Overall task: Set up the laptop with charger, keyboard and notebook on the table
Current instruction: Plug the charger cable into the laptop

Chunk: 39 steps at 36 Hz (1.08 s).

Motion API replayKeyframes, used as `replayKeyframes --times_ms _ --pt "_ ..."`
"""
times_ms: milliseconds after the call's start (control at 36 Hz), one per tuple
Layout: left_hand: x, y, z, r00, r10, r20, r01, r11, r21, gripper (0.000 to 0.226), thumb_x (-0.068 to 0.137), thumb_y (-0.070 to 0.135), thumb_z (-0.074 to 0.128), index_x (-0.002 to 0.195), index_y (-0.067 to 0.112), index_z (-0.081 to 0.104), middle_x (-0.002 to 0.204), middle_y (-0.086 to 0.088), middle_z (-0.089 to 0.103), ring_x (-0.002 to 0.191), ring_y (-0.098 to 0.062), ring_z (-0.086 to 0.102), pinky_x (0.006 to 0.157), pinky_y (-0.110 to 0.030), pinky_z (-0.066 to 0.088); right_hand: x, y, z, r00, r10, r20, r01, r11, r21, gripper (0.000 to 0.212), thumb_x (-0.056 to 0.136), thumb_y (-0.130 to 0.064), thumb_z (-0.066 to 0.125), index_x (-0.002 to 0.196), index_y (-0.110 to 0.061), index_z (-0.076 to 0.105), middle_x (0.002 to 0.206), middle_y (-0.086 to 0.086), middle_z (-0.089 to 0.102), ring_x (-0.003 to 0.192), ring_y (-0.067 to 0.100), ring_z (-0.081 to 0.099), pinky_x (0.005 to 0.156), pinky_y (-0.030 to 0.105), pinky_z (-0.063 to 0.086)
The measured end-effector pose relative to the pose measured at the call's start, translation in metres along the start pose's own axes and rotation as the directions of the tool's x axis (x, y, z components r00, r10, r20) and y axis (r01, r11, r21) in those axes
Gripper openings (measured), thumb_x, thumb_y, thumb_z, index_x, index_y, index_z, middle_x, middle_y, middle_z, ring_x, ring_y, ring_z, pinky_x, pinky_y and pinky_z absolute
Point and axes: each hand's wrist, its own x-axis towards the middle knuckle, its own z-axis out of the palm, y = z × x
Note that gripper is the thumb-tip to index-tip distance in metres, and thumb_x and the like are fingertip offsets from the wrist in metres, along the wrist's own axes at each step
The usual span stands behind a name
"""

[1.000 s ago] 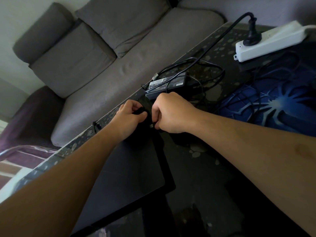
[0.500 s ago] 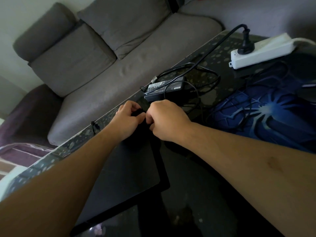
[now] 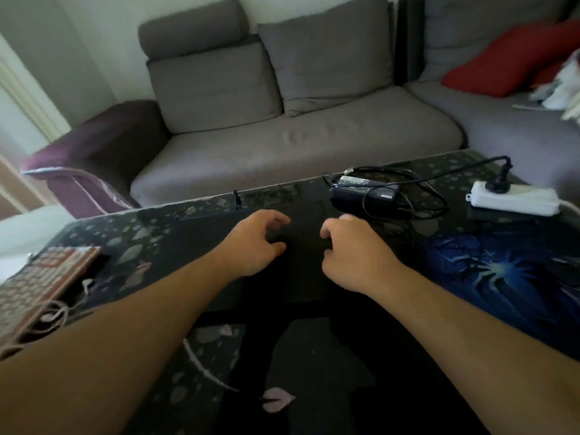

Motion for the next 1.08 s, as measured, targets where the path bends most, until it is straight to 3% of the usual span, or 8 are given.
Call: replayKeyframes --times_ms 139,278,333,445,556,750,972,1084 --pt "-0.065 -0.028 -0.035 0.993 -0.078 -0.092 0.074 0.996 -0.043 0.040 0.098 0.015 0.068 0.134 0.032 0.060 0.128 0.014 0.058 0.114 -0.003 0.055 0.099 -0.023 0.045 -0.039 -0.032 0.016 0.997 -0.001 0.075 0.003 0.999 -0.036 0.045 0.096 -0.023 0.071 0.139 -0.026 0.058 0.143 -0.004 0.048 0.131 0.016 0.052 0.103 0.032 0.051" --pt "-0.116 -0.074 -0.057 0.962 -0.194 -0.193 0.206 0.978 0.044 0.048 0.097 0.022 0.069 0.144 0.021 0.055 0.151 0.000 0.047 0.136 -0.018 0.050 0.116 -0.031 0.041 -0.056 -0.056 0.024 0.960 0.209 0.186 -0.207 0.978 -0.028 0.085 0.086 -0.043 0.082 0.158 -0.030 0.038 0.166 0.000 0.025 0.152 0.024 0.032 0.117 0.043 0.042" --pt "-0.127 -0.098 -0.061 0.938 -0.294 -0.186 0.309 0.949 0.059 0.060 0.096 0.033 0.070 0.150 0.020 0.048 0.157 -0.005 0.039 0.143 -0.025 0.042 0.120 -0.036 0.036 -0.057 -0.065 0.026 0.941 0.287 0.181 -0.291 0.957 -0.003 0.092 0.084 -0.041 0.084 0.160 -0.029 0.033 0.165 0.005 0.029 0.150 0.027 0.036 0.117 0.045 0.044" --pt "-0.138 -0.131 -0.060 0.892 -0.444 -0.090 0.447 0.894 0.016 0.087 0.091 0.056 0.070 0.160 0.019 0.031 0.167 -0.012 0.025 0.152 -0.035 0.027 0.124 -0.047 0.032 -0.050 -0.072 0.032 0.937 0.330 0.113 -0.334 0.942 0.021 0.095 0.081 -0.033 0.089 0.158 -0.027 0.035 0.155 0.007 0.045 0.139 0.026 0.050 0.110 0.043 0.051" --pt "-0.134 -0.139 -0.053 0.889 -0.449 -0.084 0.449 0.893 -0.019 0.095 0.087 0.058 0.073 0.160 0.017 0.028 0.164 -0.016 0.028 0.148 -0.036 0.036 0.120 -0.047 0.038 -0.047 -0.072 0.028 0.949 0.299 0.101 -0.301 0.954 0.003 0.095 0.079 -0.029 0.091 0.158 -0.026 0.039 0.157 0.003 0.046 0.145 0.024 0.046 0.113 0.041 0.046" --pt "-0.122 -0.135 -0.052 0.891 -0.442 -0.105 0.444 0.896 -0.012 0.080 0.083 0.056 0.078 0.144 0.018 0.043 0.148 -0.018 0.045 0.135 -0.036 0.047 0.111 -0.049 0.046 -0.039 -0.070 0.027 0.960 0.265 0.091 -0.266 0.964 0.003 0.091 0.081 -0.025 0.090 0.158 -0.022 0.043 0.160 0.006 0.046 0.148 0.026 0.044 0.116 0.042 0.043" --pt "-0.128 -0.125 -0.051 0.884 -0.447 -0.137 0.440 0.895 -0.077 0.076 0.085 0.054 0.078 0.146 0.023 0.044 0.150 -0.014 0.040 0.136 -0.034 0.046 0.112 -0.049 0.047 -0.037 -0.063 0.028 0.959 0.266 0.092 -0.267 0.964 -0.006 0.084 0.088 -0.019 0.084 0.160 -0.024 0.041 0.162 0.007 0.045 0.146 0.027 0.046 0.115 0.042 0.043" --pt "-0.139 -0.136 -0.054 0.905 -0.400 -0.148 0.378 0.913 -0.153 0.071 0.092 0.048 0.072 0.152 0.024 0.041 0.157 -0.008 0.036 0.141 -0.027 0.043 0.114 -0.044 0.046 -0.038 -0.072 0.030 0.952 0.285 0.111 -0.274 0.956 -0.106 0.085 0.090 -0.025 0.081 0.162 -0.022 0.036 0.165 0.008 0.039 0.150 0.028 0.040 0.120 0.044 0.039"
